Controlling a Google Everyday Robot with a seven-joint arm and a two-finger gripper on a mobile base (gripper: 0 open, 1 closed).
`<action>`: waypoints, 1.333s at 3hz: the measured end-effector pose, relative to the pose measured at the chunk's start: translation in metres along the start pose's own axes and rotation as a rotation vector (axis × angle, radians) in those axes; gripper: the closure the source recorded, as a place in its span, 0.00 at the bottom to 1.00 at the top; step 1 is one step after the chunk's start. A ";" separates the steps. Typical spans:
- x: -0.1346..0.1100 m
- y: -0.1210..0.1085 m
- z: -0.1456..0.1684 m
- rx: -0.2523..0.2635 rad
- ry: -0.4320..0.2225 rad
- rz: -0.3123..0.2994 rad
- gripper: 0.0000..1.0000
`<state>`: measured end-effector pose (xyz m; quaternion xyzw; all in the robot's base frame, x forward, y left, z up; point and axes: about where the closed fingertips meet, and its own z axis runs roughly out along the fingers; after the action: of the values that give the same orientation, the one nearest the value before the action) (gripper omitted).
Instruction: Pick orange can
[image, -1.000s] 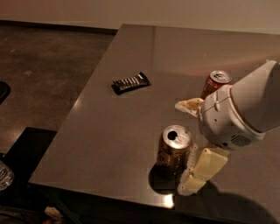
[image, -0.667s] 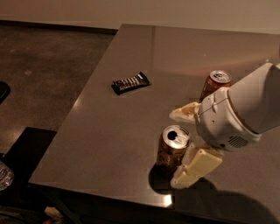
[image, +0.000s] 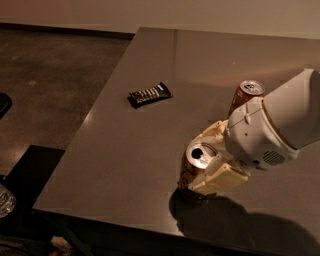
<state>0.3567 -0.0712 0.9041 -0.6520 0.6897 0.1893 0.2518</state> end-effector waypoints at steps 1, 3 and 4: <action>-0.008 -0.006 -0.015 -0.011 -0.022 0.012 0.88; -0.046 -0.015 -0.076 0.001 -0.040 -0.030 1.00; -0.078 -0.022 -0.120 0.001 -0.062 -0.080 1.00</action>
Offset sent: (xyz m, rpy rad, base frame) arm 0.0133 -0.0152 0.1001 0.0514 -0.0016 0.0169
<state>0.3688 -0.0813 1.0480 -0.6727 0.6551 0.1990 0.2807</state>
